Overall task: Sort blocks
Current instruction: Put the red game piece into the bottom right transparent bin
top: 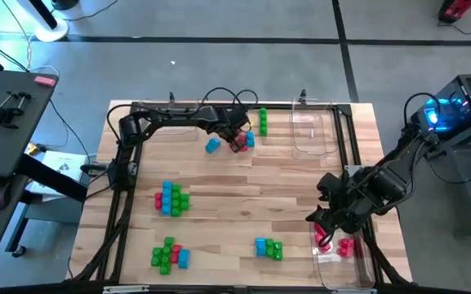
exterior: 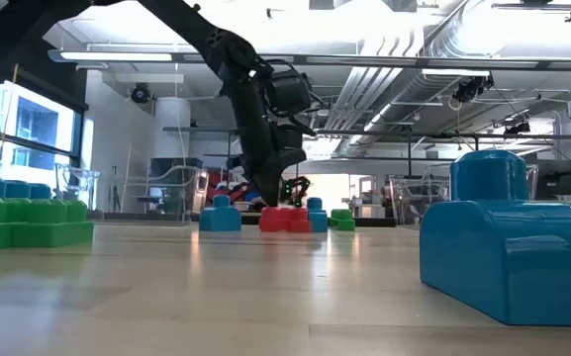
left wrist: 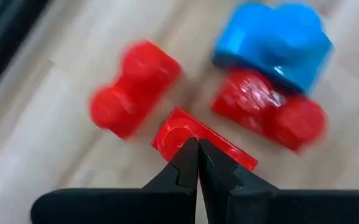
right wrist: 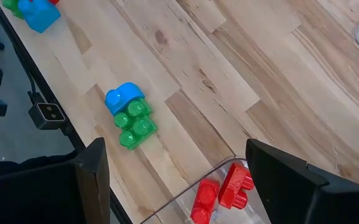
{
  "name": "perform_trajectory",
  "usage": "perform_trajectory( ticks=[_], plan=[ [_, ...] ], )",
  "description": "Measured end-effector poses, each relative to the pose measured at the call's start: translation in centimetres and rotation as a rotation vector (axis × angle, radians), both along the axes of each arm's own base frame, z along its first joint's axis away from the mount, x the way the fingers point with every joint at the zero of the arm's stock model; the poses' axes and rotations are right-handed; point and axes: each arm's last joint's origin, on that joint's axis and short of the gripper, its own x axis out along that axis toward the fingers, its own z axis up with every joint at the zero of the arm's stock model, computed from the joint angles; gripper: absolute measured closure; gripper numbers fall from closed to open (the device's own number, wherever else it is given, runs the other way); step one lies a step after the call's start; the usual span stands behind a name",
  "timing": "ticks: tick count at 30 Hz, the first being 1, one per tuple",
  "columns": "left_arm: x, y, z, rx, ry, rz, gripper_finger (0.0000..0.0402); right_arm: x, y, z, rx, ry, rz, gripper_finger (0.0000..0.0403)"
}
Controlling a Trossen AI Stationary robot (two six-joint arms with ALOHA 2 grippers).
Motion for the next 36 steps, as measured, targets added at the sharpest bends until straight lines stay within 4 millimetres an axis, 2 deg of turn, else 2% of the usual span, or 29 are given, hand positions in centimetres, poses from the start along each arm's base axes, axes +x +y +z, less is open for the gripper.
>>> perform_trajectory(
  ticks=[5,9,12,15,17,20,24,26,29,33,36],
  plan=[
    [1.0,-3.8,-0.1,-0.083,0.006,-0.113,0.0401,0.0,0.0,0.0,0.0,0.0,0.0,0.0148],
    [2.1,-8.3,-0.2,-0.151,-0.017,-0.217,0.0401,0.0,0.0,0.0,-0.007,-0.001,0.01,0.0148],
    [2.9,-12.1,-0.2,-0.181,-0.041,-0.361,0.0401,0.1,-0.1,0.0,-0.033,-0.021,0.005,0.0148],
    [2.9,-15.4,-0.1,-0.196,-0.027,-0.527,0.0401,0.1,-0.2,0.1,-0.064,-0.046,-0.001,0.0148],
    [2.6,-16.7,0.4,-0.188,-0.012,-0.575,0.0401,0.1,-0.2,0.1,-0.077,-0.053,0.002,0.0148],
    [1.5,-17.7,1.7,-0.201,0.013,-0.555,0.0401,0.2,-0.2,0.1,-0.096,-0.071,-0.009,0.0148],
    [0.0,-18.7,5.6,-0.176,-0.039,-0.486,0.0401,0.3,-0.3,0.2,-0.116,-0.11,-0.03,0.0148],
    [-1.2,-19.7,6.9,-0.139,-0.063,-0.476,0.0401,0.4,-0.3,0.3,-0.134,-0.127,-0.035,0.0148],
    [-3.6,-20.9,6.9,-0.128,-0.064,-0.382,0.0401,0.6,-0.6,0.3,-0.154,-0.139,-0.05,0.0148],
    [-7.3,-22.3,6.7,-0.151,-0.169,-0.187,0.0401,0.9,-1.1,0.3,-0.177,-0.13,-0.049,0.0148],
    [-8.2,-22.9,5.9,-0.171,-0.311,-0.117,0.0395,1.3,-1.7,0.3,-0.208,-0.119,-0.034,0.0148]
  ],
)
